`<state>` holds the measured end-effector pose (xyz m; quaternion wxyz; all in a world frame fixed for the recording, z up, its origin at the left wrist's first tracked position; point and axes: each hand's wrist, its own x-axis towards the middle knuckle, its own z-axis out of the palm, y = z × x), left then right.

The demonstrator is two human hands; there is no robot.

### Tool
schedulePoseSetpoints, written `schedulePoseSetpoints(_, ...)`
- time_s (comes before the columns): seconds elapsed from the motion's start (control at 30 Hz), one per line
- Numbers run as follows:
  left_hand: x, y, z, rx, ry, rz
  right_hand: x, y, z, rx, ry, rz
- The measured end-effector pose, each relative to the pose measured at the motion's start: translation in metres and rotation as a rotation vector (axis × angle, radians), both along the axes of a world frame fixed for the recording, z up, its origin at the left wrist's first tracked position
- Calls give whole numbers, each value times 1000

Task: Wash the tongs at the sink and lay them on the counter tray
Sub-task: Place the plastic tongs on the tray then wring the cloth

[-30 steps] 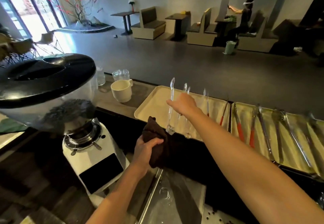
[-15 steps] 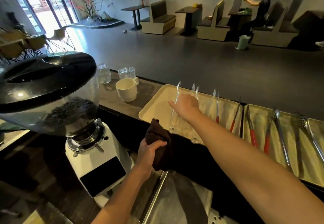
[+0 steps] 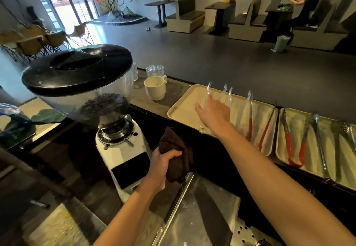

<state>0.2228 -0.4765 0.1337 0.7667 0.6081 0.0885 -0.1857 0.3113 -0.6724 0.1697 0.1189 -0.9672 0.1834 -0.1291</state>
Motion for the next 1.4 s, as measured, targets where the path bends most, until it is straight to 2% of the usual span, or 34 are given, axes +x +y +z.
schedulePoseSetpoints(0.2, -27, 55, -1, -18, 2, 74, -51, 68, 3, 353, -55, 281)
schedulePoseSetpoints(0.33, -48, 104, -7, -8, -38, 114, -78, 124, -9, 581, -140, 396)
schedulePoseSetpoints(0.47, -77, 169, -12, 11, -83, 188, -110, 196, -20, 769, -78, 548)
schedulePoseSetpoints(0.6, -116, 243, -19, -6, -81, 293, -144, 284, -32, 861, -14, 665)
schedulePoseSetpoints(0.9, -209, 390, -47, -5, 46, 636, -221, 453, -59, 953, 92, 883)
schedulePoseSetpoints(1.17, -289, 478, -78, 9, 136, 790, -289, 552, -90, 1049, 208, 980)
schedulePoseSetpoints(1.27, -312, 500, -87, 5, 224, 842, -309, 578, -102, 1028, 303, 1035)
schedulePoseSetpoints(1.4, -327, 522, -101, -65, 328, 923, -324, 605, -121, 897, 421, 1138)
